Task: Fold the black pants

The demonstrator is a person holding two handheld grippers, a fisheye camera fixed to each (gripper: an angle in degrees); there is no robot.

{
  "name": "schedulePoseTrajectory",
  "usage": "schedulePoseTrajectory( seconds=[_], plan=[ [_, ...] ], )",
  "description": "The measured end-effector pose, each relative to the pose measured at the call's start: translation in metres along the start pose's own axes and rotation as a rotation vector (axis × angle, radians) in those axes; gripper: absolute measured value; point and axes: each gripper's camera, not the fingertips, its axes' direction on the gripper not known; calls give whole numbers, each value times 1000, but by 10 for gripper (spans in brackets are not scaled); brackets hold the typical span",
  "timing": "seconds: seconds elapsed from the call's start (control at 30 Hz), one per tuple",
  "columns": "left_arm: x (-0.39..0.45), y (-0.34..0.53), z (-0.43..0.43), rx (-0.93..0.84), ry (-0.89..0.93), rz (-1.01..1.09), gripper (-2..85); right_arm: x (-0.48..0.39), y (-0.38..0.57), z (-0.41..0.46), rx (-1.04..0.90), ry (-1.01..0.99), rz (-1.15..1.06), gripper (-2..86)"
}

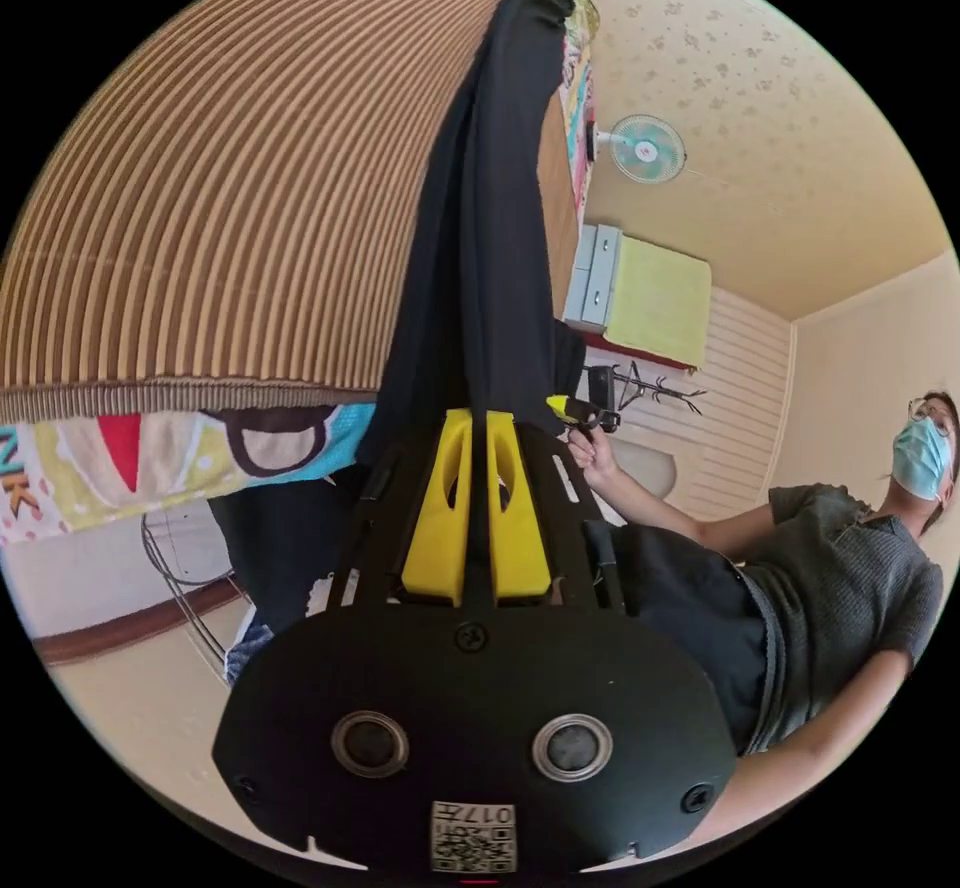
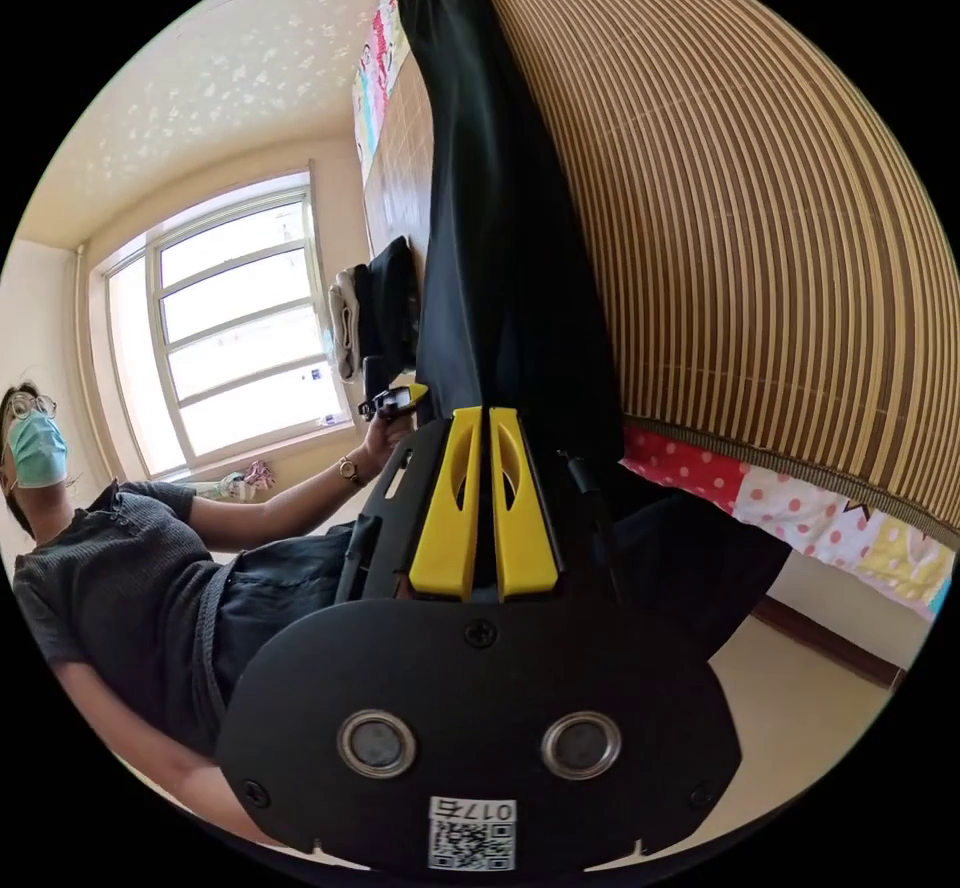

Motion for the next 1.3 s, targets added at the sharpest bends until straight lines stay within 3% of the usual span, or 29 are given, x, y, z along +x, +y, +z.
schedulePoseTrajectory(
  seconds=[0.2, 0.43, 0.5, 0.6, 0.8, 1.07, 1.3],
  plan=[
    [1, 4, 44, -49, -261, -152, 12, 16, -5, 19, -20, 229, 105, 20],
    [47, 5, 64, -155, -463, -106, 58, 6, -7, -10, 54, 248, 139, 52],
    [63, 2, 49, -99, -448, -79, 72, 9, -13, -29, 130, 164, 153, 71],
    [71, -19, 27, 59, -277, -45, 91, 19, -38, -55, 252, 27, 143, 89],
    [66, -124, 18, 213, -212, -5, 128, 37, -136, -65, 213, -108, 83, 117],
    [78, -230, 79, 143, -234, 116, 134, 30, -216, -47, 153, -101, -14, 111],
    [68, -214, 123, 73, -252, 95, 47, 11, -198, -36, 158, -156, -54, 45]
  ],
)
